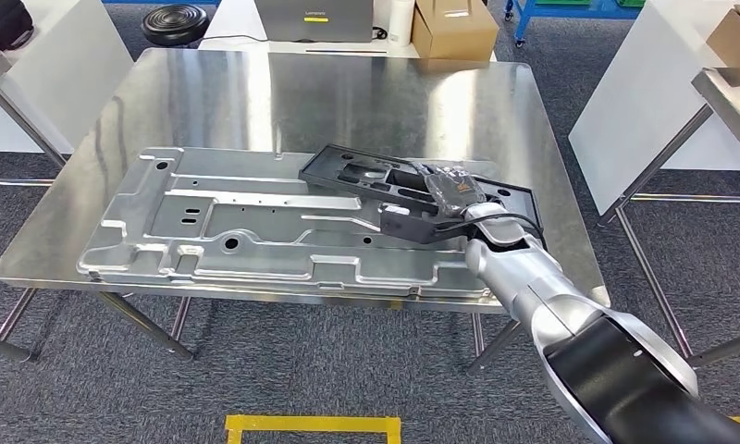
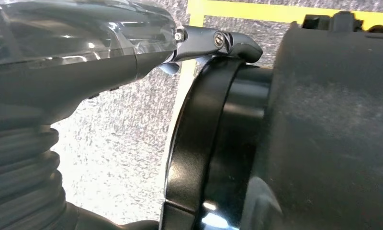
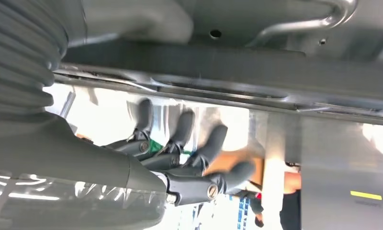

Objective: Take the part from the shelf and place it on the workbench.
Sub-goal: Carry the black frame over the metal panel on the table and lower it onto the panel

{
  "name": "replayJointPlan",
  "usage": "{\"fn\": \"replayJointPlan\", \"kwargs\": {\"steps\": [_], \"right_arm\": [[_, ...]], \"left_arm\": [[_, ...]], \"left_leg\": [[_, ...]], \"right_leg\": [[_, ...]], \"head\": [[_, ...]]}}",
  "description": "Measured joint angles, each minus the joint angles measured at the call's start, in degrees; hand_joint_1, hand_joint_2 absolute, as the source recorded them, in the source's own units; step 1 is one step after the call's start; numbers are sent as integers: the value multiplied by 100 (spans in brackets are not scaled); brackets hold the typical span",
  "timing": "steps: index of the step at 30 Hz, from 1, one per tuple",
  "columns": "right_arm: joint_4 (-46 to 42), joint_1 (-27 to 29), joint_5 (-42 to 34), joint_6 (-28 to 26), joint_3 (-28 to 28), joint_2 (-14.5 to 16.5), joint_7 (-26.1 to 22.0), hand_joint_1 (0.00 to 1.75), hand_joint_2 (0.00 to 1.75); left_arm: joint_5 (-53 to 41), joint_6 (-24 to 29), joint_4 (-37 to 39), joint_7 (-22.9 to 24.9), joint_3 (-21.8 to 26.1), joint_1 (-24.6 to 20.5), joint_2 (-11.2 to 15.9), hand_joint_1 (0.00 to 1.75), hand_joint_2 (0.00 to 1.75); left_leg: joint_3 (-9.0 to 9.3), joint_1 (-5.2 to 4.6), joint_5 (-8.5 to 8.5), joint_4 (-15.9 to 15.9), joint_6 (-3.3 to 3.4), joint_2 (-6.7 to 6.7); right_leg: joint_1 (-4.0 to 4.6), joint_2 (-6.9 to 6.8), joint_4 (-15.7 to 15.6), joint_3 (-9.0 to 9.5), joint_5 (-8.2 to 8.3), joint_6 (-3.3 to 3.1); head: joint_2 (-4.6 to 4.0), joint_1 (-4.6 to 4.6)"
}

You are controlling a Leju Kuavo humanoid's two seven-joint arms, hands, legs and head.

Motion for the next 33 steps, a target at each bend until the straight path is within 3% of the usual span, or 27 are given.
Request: {"fn": "replayJointPlan", "kwargs": {"steps": [1,4,11,15,18,23,29,33], "right_arm": [[6,9,-72,82,-42,1,22,0,0],[28,15,-505,785,-266,32,259,0,0],[102,-282,-2472,3584,-1601,246,1285,0,0],[104,-358,-2745,4056,-2152,315,1460,0,0],[83,-392,-2464,3851,-2243,482,1243,0,0],[-196,-595,-1333,2811,-1804,948,580,0,0],[-694,-731,215,1488,-712,1215,908,0,0],[-917,-779,651,1158,-137,1226,968,0,0]], "left_arm": [[19,-20,0,21,1,-3,1,0,0],[87,-79,0,50,8,-10,8,0,0],[200,-217,0,108,84,-16,32,0,0],[248,-301,0,202,102,-25,41,0,0],[302,-333,0,320,152,-28,45,0,0],[411,-286,2,434,285,-11,51,0,0],[436,-270,2,435,386,6,59,0,0],[436,-268,2,435,418,7,59,0,0]], "left_leg": [[0,-1,0,0,0,0],[0,-2,0,-1,0,0],[21,1,-1,-3,0,-4],[24,-2,-1,-3,0,1],[25,-2,0,-3,0,10],[24,-2,1,-15,-2,17],[22,-2,0,-19,-3,15],[22,-4,0,-19,-3,14]], "right_leg": [[0,0,0,0,0,0],[-1,0,0,0,0,0],[0,-3,0,17,-6,-3],[0,1,0,27,-3,-1],[0,7,2,24,0,2],[0,14,4,10,-1,0],[-2,14,4,4,-6,-6],[-4,14,3,5,-6,-6]], "head": [[0,0],[0,-1],[0,-8],[0,5],[0,6],[0,-3],[0,-10],[0,-4]]}}
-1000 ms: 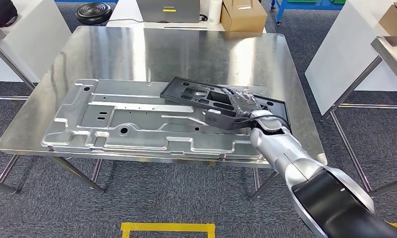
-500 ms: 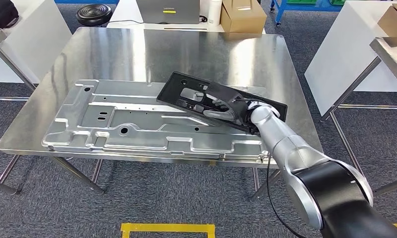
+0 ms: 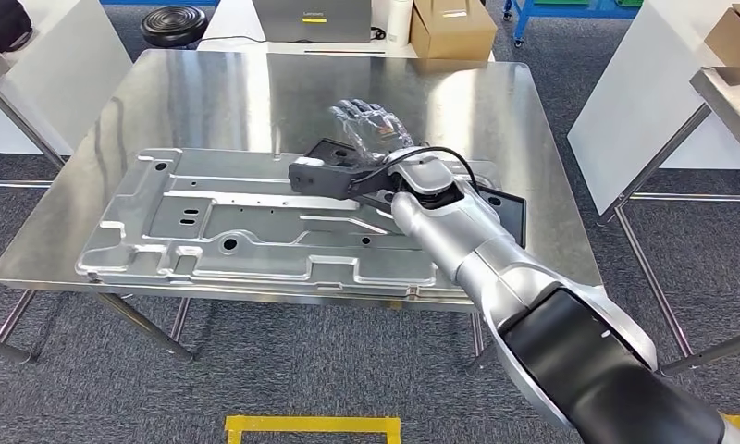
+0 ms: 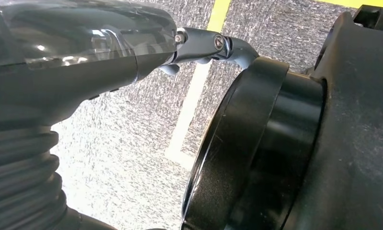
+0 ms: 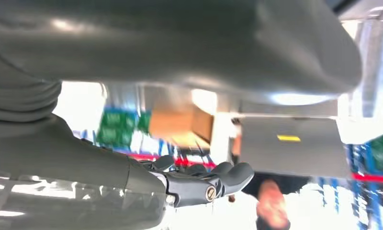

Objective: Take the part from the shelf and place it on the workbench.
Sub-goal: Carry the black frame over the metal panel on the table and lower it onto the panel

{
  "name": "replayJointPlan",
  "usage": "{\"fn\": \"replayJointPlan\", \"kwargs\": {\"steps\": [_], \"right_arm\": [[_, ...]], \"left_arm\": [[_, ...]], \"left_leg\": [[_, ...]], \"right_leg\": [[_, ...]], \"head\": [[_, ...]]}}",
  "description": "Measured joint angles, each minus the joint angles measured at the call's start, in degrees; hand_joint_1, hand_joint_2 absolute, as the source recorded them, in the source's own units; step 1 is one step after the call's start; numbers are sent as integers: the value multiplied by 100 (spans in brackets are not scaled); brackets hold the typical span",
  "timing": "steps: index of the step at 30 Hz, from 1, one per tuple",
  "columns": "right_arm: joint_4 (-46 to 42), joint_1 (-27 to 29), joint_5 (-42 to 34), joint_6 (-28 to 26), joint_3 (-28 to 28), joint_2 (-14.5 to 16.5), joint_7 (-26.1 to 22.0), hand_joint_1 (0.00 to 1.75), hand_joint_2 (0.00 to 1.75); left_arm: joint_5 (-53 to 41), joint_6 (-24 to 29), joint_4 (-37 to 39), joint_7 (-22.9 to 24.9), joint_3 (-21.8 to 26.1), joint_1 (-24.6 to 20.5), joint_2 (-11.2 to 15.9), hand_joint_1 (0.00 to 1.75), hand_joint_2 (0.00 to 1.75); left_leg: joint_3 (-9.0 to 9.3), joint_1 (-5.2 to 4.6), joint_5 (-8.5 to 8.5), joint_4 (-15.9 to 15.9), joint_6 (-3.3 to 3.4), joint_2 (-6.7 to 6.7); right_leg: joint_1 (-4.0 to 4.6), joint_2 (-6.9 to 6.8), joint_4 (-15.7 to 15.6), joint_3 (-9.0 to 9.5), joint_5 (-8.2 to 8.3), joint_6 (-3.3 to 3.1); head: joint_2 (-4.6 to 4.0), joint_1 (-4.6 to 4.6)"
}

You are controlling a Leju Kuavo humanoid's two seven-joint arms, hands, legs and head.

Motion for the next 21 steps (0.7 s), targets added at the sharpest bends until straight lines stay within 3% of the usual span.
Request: {"fn": "replayJointPlan", "kwargs": {"steps": [6,13,21], "right_arm": [[-759,221,98,-116,484,7,-234,0,0],[-2756,1367,-683,-93,986,-47,-813,0,0],[-4317,2277,-1037,-313,1573,-100,-988,0,0]], "left_arm": [[52,31,0,45,69,21,0,0,0],[123,70,0,172,224,55,-1,0,0],[148,163,-5,312,333,51,-7,0,0]], "left_leg": [[1,0,0,0,0,2],[-1,-3,-6,-5,-2,3],[-4,-57,-29,6,34,2]], "right_leg": [[0,1,0,-1,0,0],[-1,0,-3,-6,-8,-10],[-52,0,-22,-5,-8,27]], "head": [[0,2],[0,-5],[0,-27]]}}
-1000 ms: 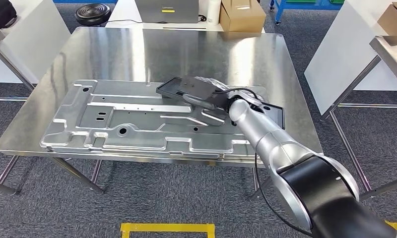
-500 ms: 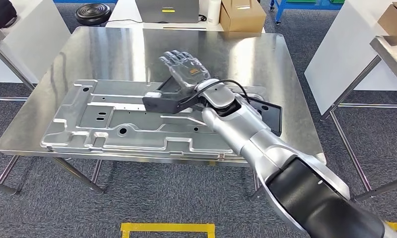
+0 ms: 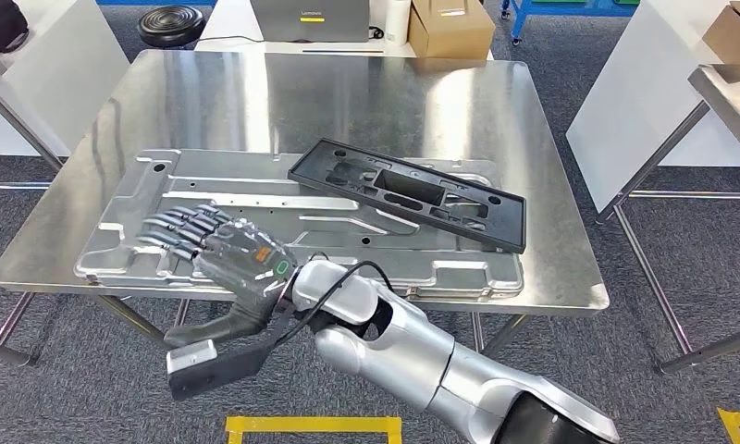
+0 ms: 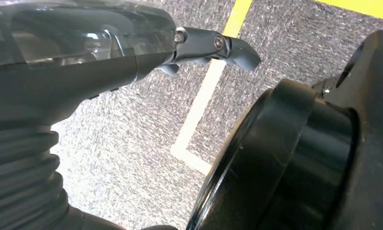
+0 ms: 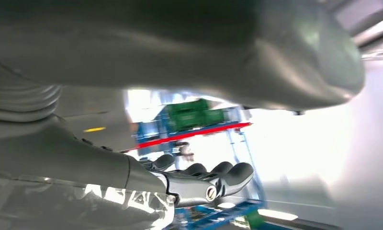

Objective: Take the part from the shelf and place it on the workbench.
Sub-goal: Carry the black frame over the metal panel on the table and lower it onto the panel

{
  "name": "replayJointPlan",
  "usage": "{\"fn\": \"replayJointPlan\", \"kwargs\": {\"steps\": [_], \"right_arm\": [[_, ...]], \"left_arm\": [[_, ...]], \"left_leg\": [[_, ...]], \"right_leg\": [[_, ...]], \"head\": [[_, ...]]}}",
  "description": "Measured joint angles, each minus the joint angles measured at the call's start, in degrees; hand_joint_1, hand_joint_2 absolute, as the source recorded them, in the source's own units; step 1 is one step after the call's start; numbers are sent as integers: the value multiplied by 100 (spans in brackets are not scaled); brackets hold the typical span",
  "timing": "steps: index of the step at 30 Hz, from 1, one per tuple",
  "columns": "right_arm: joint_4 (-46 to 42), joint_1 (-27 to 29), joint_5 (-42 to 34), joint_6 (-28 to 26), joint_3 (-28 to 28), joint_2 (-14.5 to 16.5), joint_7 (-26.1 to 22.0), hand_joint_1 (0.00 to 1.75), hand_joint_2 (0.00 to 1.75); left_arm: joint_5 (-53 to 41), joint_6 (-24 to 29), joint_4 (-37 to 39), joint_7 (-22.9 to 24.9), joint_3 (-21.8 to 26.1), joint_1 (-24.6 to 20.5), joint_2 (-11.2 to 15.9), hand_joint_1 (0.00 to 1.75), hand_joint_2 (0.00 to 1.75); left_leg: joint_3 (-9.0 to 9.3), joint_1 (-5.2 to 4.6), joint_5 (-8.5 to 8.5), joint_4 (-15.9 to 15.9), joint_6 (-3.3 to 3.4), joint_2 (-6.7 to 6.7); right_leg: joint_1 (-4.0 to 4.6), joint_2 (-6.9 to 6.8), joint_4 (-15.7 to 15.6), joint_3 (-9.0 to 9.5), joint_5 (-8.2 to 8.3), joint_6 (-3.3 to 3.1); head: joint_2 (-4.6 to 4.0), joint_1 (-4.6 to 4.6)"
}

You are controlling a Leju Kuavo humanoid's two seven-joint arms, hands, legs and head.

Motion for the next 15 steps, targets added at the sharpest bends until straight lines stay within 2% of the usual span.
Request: {"fn": "replayJointPlan", "kwargs": {"steps": [3,4,6,8,9,10,11,13,14,15], "right_arm": [[-320,167,-152,-26,119,-46,-53,0,0],[-415,212,-226,-29,148,-65,-77,0,0],[-567,309,-389,-31,201,-115,-124,0,0],[-654,439,-532,-29,250,-177,-168,0,0],[-683,506,-587,-28,274,-206,-188,0,0],[-705,555,-622,-27,298,-227,-205,0,0],[-726,583,-649,-27,320,-240,-219,0,0],[-774,605,-696,-27,355,-252,-255,0,0],[-800,614,-717,-27,365,-253,-271,0,0],[-825,627,-734,-27,373,-254,-284,0,0]], "left_arm": [[10,22,-6,36,26,-1,-5,0,0],[10,28,-8,53,36,-1,-8,0,0],[10,35,-8,94,49,-2,-11,0,0],[10,35,-8,133,52,-2,-11,0,0],[9,34,-7,151,53,-1,-10,0,0],[9,34,-7,168,54,-1,-10,0,0],[8,34,-7,187,54,-1,-9,0,0],[8,43,-8,227,56,-1,-4,0,0],[8,51,-8,244,60,1,2,0,0],[9,62,-8,255,68,5,11,0,0]], "left_leg": [[12,8,15,-32,44,6],[20,27,26,-54,61,14],[33,60,40,-82,84,30],[32,63,40,-82,87,32],[32,63,39,-81,86,32],[33,64,39,-80,84,31],[37,66,38,-79,78,29],[48,63,37,-76,44,23],[50,56,40,-76,14,19],[53,47,48,-82,-21,16]], "right_leg": [[-13,1,-7,7,-10,42],[-8,1,77,-27,-73,52],[0,-1,559,-252,-353,60],[6,-1,1301,-627,-662,60],[7,-1,1534,-757,-707,59],[7,-1,1547,-784,-636,57],[6,-1,1331,-697,-467,53],[9,-2,566,-349,-83,34],[17,1,273,-219,29,12],[25,6,108,-152,75,-11]], "head": [[0,-10],[0,0],[0,56],[0,119],[0,137],[0,152],[0,165],[0,186],[0,190],[0,182]]}}
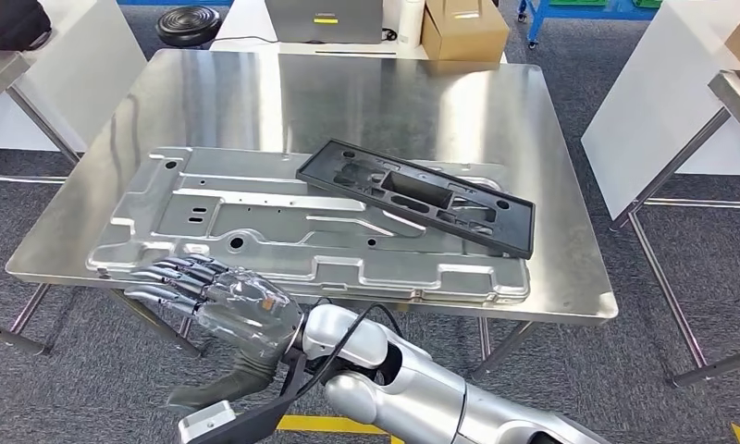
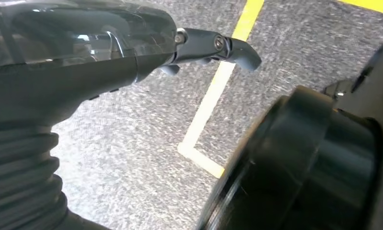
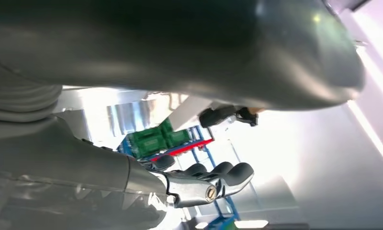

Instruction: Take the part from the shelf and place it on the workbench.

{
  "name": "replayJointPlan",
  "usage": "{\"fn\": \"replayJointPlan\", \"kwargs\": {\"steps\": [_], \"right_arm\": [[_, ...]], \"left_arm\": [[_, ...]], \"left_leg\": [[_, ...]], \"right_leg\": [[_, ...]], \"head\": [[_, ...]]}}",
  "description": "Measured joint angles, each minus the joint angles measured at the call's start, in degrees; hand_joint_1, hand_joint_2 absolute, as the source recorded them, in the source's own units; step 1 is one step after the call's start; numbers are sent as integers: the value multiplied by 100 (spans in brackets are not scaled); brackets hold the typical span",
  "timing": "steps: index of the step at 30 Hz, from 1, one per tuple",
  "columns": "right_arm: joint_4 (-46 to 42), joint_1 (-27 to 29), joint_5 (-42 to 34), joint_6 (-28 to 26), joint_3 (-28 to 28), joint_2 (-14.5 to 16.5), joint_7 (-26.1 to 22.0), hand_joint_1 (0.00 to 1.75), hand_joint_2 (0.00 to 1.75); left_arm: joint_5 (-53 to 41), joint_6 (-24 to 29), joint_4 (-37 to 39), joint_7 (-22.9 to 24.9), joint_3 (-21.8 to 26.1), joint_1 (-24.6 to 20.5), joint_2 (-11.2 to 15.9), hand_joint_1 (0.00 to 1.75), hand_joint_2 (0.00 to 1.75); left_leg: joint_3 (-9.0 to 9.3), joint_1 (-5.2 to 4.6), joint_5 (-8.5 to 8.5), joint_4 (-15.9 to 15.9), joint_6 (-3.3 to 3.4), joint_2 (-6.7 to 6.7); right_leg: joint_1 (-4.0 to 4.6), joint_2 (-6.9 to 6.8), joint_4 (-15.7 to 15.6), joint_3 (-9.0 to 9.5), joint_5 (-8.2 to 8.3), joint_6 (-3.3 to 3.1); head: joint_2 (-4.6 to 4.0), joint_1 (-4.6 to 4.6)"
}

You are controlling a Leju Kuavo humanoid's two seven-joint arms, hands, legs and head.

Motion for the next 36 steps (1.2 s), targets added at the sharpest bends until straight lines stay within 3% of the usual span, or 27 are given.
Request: {"fn": "replayJointPlan", "kwargs": {"steps": [3,5,8,9,10,11,13,15,18,20,23,24,25,27,29,31,34,36], "right_arm": [[-62,33,-36,4,22,1,-20,0,0],[-118,33,-82,16,46,4,-36,0,0],[-175,53,-157,22,79,0,-62,0,0],[-184,68,-175,20,86,-2,-68,0,0],[-194,83,-189,18,93,-4,-71,0,0],[-206,94,-208,17,101,-5,-77,0,0],[-240,104,-268,31,116,-5,-107,0,0],[-276,117,-331,61,133,-4,-148,0,0],[-301,172,-345,72,174,-1,-199,0,0],[-303,191,-343,63,208,-1,-216,0,0],[-300,226,-400,50,235,-4,-234,0,0],[-286,250,-435,52,237,-7,-234,0,0],[-257,275,-465,56,238,-10,-234,0,0],[-163,302,-493,55,238,-11,-239,0,0],[-55,315,-496,40,238,9,-279,0,0],[50,358,-508,28,245,56,-351,0,0],[166,443,-525,26,264,118,-419,0,0],[210,463,-528,23,280,155,-432,0,0]], "left_arm": [[31,40,1,1,46,26,42,0,0],[75,64,1,-36,92,56,86,0,0],[124,78,0,-146,164,83,175,0,0],[128,77,0,-173,180,87,205,0,0],[127,75,0,-190,190,92,232,0,0],[121,74,0,-191,193,98,258,0,0],[91,70,0,-180,194,112,309,0,0],[58,68,-1,-169,194,120,341,0,0],[39,67,-3,-172,193,129,368,0,0],[42,67,-10,-191,194,139,386,0,0],[50,67,-19,-229,200,160,426,0,0],[52,67,-22,-236,210,164,444,0,0],[54,67,-27,-237,222,164,463,0,0],[69,69,-55,-230,255,140,497,0,0],[100,97,-97,-188,295,57,519,0,0],[125,128,-126,-138,340,-48,533,0,0],[144,155,-151,-114,397,-116,556,0,0],[160,171,-164,-114,429,-122,591,0,0]], "left_leg": [[20,3,34,-52,-108,-4],[-46,7,-113,128,-153,-3],[-457,-5,-668,1180,-172,-2],[-564,-6,-769,1475,-176,-3],[-578,-5,-765,1571,-180,-3],[-481,3,-656,1422,-185,-2],[-69,39,-332,650,-223,-2],[192,64,-183,100,-225,-36],[187,49,-178,33,-132,-72],[170,57,-161,28,-60,-58],[127,54,-136,25,10,-26],[113,47,-129,25,21,-20],[103,39,-124,25,29,-16],[102,22,-115,25,36,-19],[99,8,-101,27,23,-33],[83,10,-72,22,-24,-42],[75,24,-48,1,-116,-37],[-23,19,-246,250,-158,-10]], "right_leg": [[8,10,-60,6,28,-97],[-17,3,-98,28,64,-177],[-9,-7,-111,39,82,-233],[-3,-6,-110,40,84,-237],[-3,-3,-108,42,85,-239],[-8,3,-105,48,83,-236],[-12,19,-81,57,61,-199],[12,31,-42,41,36,-139],[22,33,-52,26,48,-72],[12,25,89,-33,-76,-42],[19,18,1035,-458,-596,-31],[24,18,1354,-602,-710,-36],[32,18,1507,-664,-724,-44],[54,18,1158,-465,-458,-80],[98,17,370,-59,-142,-142],[142,20,-47,140,-43,-184],[152,21,-113,139,6,-240],[122,6,-167,136,63,-299]], "head": [[0,-70],[0,-138],[0,-281],[0,-307],[0,-326],[0,-345],[0,-376],[0,-403],[0,-358],[0,-318],[0,-194],[0,-157],[0,-126],[0,-68],[0,-32],[0,-28],[0,-45],[0,-99]]}}
